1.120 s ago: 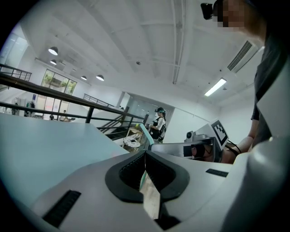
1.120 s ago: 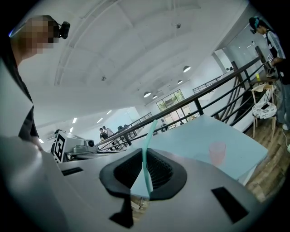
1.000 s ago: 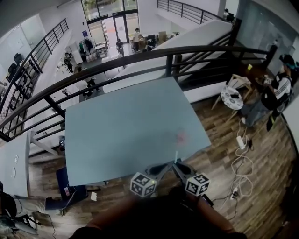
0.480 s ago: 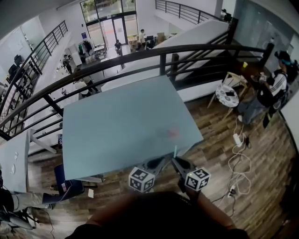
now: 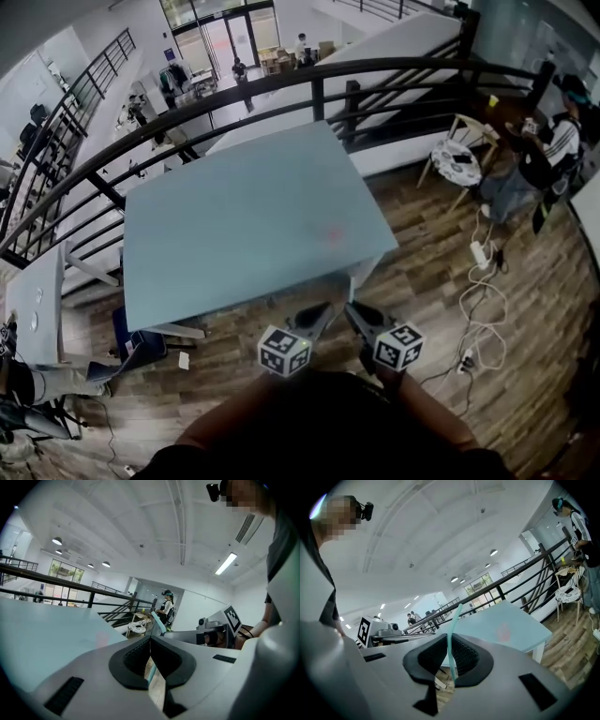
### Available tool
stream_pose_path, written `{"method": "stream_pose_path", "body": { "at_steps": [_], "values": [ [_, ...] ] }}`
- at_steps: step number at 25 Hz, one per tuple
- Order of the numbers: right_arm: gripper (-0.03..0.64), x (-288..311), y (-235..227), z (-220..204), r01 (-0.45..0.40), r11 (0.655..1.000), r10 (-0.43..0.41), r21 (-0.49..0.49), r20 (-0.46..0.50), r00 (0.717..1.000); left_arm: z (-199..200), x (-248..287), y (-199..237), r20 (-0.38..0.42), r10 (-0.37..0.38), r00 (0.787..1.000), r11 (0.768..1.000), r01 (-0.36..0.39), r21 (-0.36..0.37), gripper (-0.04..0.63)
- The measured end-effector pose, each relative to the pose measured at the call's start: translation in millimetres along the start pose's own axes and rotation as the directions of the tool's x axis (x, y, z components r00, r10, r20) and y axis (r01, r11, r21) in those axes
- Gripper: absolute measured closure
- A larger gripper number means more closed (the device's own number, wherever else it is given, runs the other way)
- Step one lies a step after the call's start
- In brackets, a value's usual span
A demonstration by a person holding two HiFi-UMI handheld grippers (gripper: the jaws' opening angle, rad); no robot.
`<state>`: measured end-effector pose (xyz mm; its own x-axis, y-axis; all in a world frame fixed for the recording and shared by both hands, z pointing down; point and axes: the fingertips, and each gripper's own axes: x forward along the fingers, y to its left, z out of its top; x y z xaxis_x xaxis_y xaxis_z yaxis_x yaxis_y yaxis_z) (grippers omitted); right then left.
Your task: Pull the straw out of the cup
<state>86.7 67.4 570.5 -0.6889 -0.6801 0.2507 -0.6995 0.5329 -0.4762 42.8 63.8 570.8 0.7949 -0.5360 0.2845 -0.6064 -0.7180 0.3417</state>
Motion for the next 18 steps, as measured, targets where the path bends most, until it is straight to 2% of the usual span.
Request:
{"method": "stream_pose_path", "body": {
  "at_steps": [12,18],
  "values": [
    [0.577,-79,0,-30,-0.039,0.999,0.039,-0.003,-0.024,0.999,-49,1,-78,-0.026,0.027,0.999,0.999,-0.028,-0.016,0.58],
    [0.577,-107,-8,-44,-0.069,0.998,0.068,-0.013,-0.039,0.997,-63,-1,-92,-0.017,0.061,0.998,0.998,-0.062,-0.016,0.58]
  ]
}}
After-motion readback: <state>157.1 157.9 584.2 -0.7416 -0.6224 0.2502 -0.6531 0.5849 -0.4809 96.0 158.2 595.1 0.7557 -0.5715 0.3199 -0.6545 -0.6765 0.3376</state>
